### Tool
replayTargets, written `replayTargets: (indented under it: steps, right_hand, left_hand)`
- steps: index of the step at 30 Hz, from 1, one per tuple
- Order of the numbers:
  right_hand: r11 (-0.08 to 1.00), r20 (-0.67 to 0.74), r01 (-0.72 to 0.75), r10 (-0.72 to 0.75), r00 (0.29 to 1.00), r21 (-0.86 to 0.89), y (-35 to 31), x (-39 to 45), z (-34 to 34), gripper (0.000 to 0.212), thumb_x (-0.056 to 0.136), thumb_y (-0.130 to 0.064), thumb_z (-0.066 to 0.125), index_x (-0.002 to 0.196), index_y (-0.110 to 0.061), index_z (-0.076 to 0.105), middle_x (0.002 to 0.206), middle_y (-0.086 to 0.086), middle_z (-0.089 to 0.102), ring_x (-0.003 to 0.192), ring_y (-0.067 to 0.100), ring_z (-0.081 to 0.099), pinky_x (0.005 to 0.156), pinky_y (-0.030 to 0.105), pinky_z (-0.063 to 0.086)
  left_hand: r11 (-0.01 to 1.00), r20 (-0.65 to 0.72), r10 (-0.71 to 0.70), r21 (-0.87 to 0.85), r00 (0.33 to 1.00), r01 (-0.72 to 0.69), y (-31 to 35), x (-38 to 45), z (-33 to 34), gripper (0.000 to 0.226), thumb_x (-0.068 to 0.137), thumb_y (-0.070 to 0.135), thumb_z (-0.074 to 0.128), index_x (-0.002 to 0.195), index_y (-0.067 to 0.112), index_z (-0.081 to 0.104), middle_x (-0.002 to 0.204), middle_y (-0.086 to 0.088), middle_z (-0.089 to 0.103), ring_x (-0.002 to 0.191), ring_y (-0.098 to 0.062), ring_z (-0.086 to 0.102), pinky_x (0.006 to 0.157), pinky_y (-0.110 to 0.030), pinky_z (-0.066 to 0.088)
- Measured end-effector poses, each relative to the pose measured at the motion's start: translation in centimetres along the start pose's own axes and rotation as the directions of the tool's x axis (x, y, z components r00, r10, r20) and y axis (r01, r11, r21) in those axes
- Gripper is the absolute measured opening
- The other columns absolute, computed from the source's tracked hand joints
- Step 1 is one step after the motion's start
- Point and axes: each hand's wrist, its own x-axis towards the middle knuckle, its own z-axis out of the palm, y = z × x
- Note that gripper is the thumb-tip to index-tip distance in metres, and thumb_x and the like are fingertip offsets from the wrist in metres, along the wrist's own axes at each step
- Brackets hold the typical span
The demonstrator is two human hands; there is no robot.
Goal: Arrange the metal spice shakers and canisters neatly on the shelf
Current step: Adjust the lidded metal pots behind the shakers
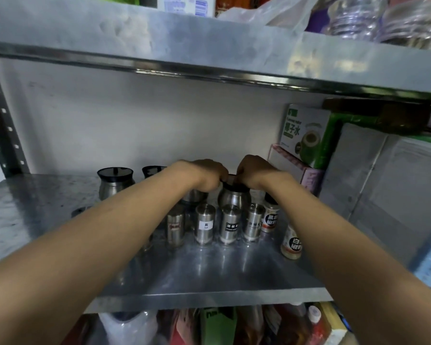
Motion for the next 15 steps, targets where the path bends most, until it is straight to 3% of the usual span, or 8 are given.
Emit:
replayTargets:
  steps: [3, 7, 10, 15]
  right_hand:
    - [0.999, -0.039, -0.026, 0.025, 0.999, -0.034, -0.3, 0.5, 0.4, 0.031, 0.081, -0.016, 0.069, 0.059, -0.012, 0.048, 0.061, 0.004, 0.047, 0.059, 0.02, 0.049, 0.044, 0.026, 0.029]
    - [0.999, -0.041, -0.031, 0.03, 0.999, -0.043, -0.3, 0.7, 0.4, 0.033, 0.082, -0.016, 0.068, 0.059, -0.014, 0.044, 0.062, 0.003, 0.045, 0.06, 0.02, 0.049, 0.043, 0.026, 0.028]
    - [0.999, -0.037, -0.026, 0.024, 0.999, -0.042, -0.4, 0.5, 0.2, 0.033, 0.083, -0.017, 0.068, 0.059, -0.013, 0.044, 0.062, 0.003, 0.045, 0.062, 0.022, 0.05, 0.044, 0.026, 0.029]
    - [0.998, -0.032, -0.036, 0.034, 0.999, -0.055, -0.5, -0.2, -0.2, 0.041, 0.083, -0.024, 0.069, 0.057, -0.014, 0.039, 0.058, 0.003, 0.039, 0.05, 0.017, 0.04, 0.042, 0.028, 0.026]
  left_hand:
    - [0.999, -0.021, -0.025, 0.038, 0.999, 0.025, 0.0, 0.5, 0.3, 0.044, 0.092, 0.006, 0.04, 0.132, 0.021, 0.051, 0.137, -0.009, 0.049, 0.121, -0.027, 0.05, 0.101, -0.04, 0.045]
    - [0.998, -0.002, -0.064, -0.018, 0.998, 0.064, -0.4, 0.8, 0.2, 0.055, 0.091, 0.005, 0.04, 0.141, 0.027, 0.044, 0.15, -0.009, 0.038, 0.132, -0.027, 0.043, 0.107, -0.039, 0.041]
    - [0.992, -0.068, -0.044, -0.122, 0.997, 0.035, -1.0, 0.5, 0.2, 0.052, 0.092, 0.004, 0.04, 0.136, 0.029, 0.05, 0.148, -0.005, 0.041, 0.13, -0.024, 0.045, 0.107, -0.036, 0.041]
    - [0.983, -0.084, -0.047, -0.182, 0.995, 0.031, -1.3, 0.3, 1.0, 0.055, 0.09, 0.002, 0.041, 0.136, 0.031, 0.05, 0.148, -0.002, 0.041, 0.127, -0.024, 0.047, 0.106, -0.034, 0.042]
